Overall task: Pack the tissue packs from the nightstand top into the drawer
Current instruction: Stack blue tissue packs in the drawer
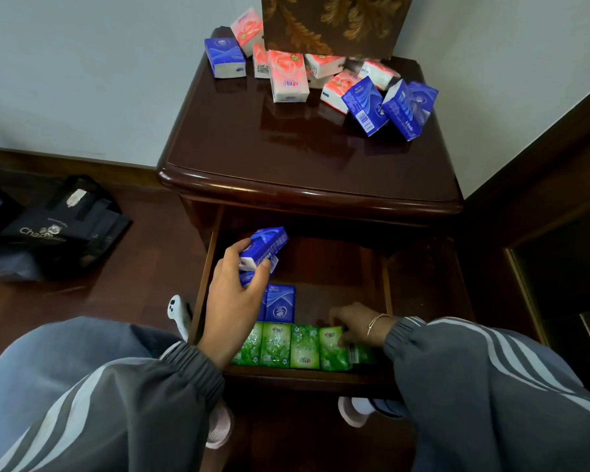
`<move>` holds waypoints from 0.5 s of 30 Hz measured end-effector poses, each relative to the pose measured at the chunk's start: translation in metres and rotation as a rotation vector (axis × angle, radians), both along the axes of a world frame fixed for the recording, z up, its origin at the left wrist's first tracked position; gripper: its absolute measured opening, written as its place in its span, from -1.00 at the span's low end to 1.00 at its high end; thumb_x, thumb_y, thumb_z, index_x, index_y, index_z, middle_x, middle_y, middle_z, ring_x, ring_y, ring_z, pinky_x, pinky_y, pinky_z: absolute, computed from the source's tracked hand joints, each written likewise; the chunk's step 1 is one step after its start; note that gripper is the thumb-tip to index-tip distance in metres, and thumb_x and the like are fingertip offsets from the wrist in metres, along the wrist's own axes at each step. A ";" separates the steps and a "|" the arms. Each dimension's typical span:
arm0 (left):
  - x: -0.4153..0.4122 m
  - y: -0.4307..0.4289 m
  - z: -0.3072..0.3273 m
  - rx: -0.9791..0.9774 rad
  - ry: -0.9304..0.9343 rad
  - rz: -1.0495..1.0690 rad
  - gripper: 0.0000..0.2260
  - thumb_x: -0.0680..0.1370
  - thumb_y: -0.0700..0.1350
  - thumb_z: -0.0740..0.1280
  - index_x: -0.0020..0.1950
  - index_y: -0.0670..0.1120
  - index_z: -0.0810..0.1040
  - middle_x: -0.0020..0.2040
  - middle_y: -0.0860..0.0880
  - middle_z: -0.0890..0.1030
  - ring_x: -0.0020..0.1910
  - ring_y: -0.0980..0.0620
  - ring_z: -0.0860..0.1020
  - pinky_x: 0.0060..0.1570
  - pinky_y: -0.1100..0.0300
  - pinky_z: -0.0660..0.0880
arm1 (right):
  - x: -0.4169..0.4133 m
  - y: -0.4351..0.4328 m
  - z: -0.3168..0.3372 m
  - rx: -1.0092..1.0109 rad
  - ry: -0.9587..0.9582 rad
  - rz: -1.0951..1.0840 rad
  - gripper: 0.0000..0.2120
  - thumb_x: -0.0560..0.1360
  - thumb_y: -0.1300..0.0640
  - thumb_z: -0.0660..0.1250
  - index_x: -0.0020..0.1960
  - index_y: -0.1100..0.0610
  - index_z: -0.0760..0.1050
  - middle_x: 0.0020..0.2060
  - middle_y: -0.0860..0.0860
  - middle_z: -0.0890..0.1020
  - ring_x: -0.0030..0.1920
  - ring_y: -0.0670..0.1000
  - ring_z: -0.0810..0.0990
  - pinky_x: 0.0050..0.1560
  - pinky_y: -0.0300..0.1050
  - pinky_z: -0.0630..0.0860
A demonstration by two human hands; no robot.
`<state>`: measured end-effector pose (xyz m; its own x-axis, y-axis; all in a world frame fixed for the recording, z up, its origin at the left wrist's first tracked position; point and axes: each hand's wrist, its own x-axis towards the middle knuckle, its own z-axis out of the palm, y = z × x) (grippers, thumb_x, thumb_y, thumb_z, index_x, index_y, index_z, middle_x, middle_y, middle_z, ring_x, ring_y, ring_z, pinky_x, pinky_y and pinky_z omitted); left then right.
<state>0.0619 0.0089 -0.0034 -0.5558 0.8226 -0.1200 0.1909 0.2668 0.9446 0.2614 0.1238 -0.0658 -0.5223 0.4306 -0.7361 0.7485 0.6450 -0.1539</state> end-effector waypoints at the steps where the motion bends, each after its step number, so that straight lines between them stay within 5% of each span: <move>1: 0.000 0.000 0.000 0.000 0.000 0.001 -0.66 0.56 0.05 0.29 0.32 0.17 0.36 0.16 0.05 0.53 0.04 0.08 0.58 0.00 -0.05 0.59 | 0.001 0.000 -0.002 0.054 -0.025 0.081 -0.56 0.44 0.06 0.41 0.26 0.16 0.43 0.20 0.14 0.55 0.21 0.15 0.48 0.10 -0.08 0.41; 4: -0.001 0.000 0.001 0.000 0.008 0.005 -0.66 0.56 0.04 0.29 0.32 0.16 0.36 0.16 0.04 0.53 0.04 0.09 0.58 0.02 -0.03 0.58 | 0.006 0.001 -0.009 0.261 -0.099 0.329 -0.43 0.39 -0.12 0.40 0.33 0.05 0.37 0.26 0.05 0.47 0.28 0.11 0.35 0.20 0.01 0.29; 8: -0.001 -0.001 0.001 0.000 0.000 0.000 -0.67 0.57 0.04 0.29 0.33 0.16 0.36 0.17 0.04 0.52 0.01 0.12 0.59 -0.04 0.06 0.59 | 0.016 0.012 -0.006 0.224 -0.070 0.146 -0.26 0.37 -0.26 0.36 0.42 0.04 0.25 0.36 0.05 0.37 0.33 0.11 0.34 0.27 0.02 0.29; 11: -0.002 0.000 0.000 0.009 0.005 0.008 -0.67 0.57 0.03 0.29 0.33 0.13 0.37 0.16 0.03 0.53 0.00 0.14 0.59 -0.09 0.20 0.56 | 0.023 0.029 0.009 0.120 -0.045 -0.006 -0.33 0.42 -0.17 0.36 0.43 0.03 0.25 0.36 0.05 0.41 0.31 0.09 0.42 0.23 -0.04 0.40; 15: -0.001 0.000 -0.001 0.010 0.000 0.001 -0.66 0.57 0.03 0.30 0.34 0.12 0.38 0.16 0.03 0.53 0.00 0.14 0.59 -0.12 0.24 0.55 | 0.017 0.025 0.012 0.070 -0.216 0.154 -0.43 0.48 -0.01 0.36 0.43 0.04 0.29 0.34 0.06 0.45 0.31 0.11 0.44 0.22 -0.03 0.43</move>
